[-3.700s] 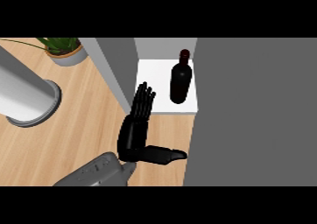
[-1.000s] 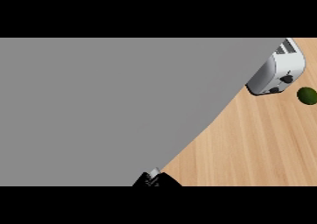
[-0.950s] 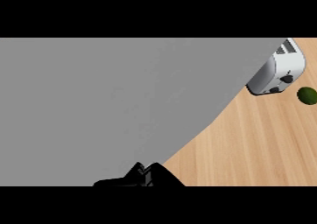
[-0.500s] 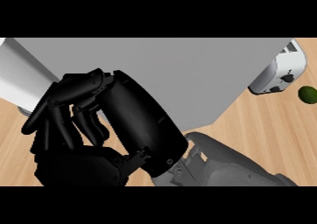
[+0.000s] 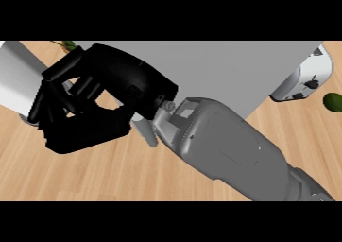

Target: Pick up the wine, place it into the cabinet and close the cabinet

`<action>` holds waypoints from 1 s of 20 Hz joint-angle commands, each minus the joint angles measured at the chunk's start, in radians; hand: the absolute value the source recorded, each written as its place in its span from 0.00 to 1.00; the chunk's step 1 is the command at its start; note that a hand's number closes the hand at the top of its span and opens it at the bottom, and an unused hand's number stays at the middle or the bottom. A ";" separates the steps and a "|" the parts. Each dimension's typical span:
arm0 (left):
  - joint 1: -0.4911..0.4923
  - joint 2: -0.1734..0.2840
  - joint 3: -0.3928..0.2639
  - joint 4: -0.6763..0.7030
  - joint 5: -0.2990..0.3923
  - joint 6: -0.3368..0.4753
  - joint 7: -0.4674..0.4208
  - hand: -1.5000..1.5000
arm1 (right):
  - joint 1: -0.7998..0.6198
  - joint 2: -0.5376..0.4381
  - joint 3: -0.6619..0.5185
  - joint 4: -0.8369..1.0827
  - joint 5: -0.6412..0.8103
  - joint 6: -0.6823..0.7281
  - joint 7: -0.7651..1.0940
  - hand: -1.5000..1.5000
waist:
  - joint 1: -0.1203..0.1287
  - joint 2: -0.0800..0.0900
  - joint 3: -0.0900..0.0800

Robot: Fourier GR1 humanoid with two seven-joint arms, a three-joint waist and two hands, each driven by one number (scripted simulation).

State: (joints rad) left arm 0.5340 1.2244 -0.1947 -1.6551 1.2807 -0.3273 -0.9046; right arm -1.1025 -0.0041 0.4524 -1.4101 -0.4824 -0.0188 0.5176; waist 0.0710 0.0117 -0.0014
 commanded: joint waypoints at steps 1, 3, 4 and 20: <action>-0.018 -0.032 0.006 -0.014 -0.004 -0.036 -0.021 0.00 | -0.020 -0.009 0.020 0.127 -0.132 0.251 0.035 1.00 | -0.003 0.007 0.000; 0.036 -0.023 0.025 -0.023 -0.018 -0.079 -0.036 0.00 | -0.024 -0.013 0.017 0.172 -0.177 0.329 0.065 1.00 | 0.010 -0.004 0.001; -0.012 -0.052 0.015 0.022 -0.036 -0.063 -0.022 0.00 | -0.061 0.004 0.031 0.225 -0.201 0.351 0.075 1.00 | -0.009 0.002 -0.002; -0.002 -0.142 0.139 0.124 -0.079 -0.171 0.068 0.00 | -0.123 0.004 -0.071 0.587 -0.341 0.540 -0.114 1.00 | -0.036 -0.005 -0.001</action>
State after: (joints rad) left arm 0.5701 1.1261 -0.0585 -1.6032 1.2343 -0.4086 -0.8071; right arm -1.2277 0.0006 0.3966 -0.9006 -0.7960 0.5445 0.4536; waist 0.0477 -0.0059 -0.0037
